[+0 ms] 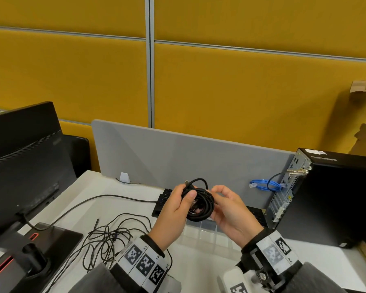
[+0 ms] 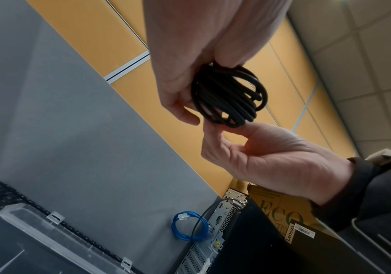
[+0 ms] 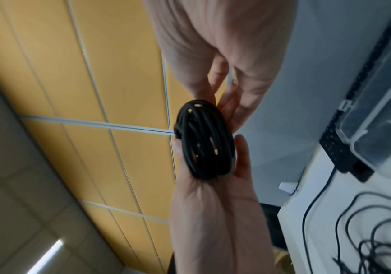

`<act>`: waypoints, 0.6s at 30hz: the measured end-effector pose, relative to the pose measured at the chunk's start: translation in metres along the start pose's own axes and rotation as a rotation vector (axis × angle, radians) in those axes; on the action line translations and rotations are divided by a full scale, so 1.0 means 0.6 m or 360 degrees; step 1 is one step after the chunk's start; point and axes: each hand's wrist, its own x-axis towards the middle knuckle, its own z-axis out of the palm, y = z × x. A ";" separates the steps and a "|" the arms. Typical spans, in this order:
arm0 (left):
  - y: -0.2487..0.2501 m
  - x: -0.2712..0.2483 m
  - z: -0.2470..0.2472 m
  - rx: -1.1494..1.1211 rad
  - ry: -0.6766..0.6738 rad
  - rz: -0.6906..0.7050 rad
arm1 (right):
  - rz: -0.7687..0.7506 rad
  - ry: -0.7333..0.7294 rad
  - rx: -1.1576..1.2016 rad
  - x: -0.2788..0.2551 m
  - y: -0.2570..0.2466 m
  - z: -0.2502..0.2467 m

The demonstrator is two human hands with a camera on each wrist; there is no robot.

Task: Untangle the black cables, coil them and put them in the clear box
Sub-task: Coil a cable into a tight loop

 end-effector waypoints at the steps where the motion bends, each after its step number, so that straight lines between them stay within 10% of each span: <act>1: -0.001 0.000 0.000 -0.0007 0.0010 -0.0014 | 0.0035 -0.0025 0.0068 0.001 0.001 0.000; 18: 0.011 -0.013 0.010 -0.0068 -0.0019 -0.0010 | 0.0074 -0.0069 0.0066 -0.013 -0.003 -0.011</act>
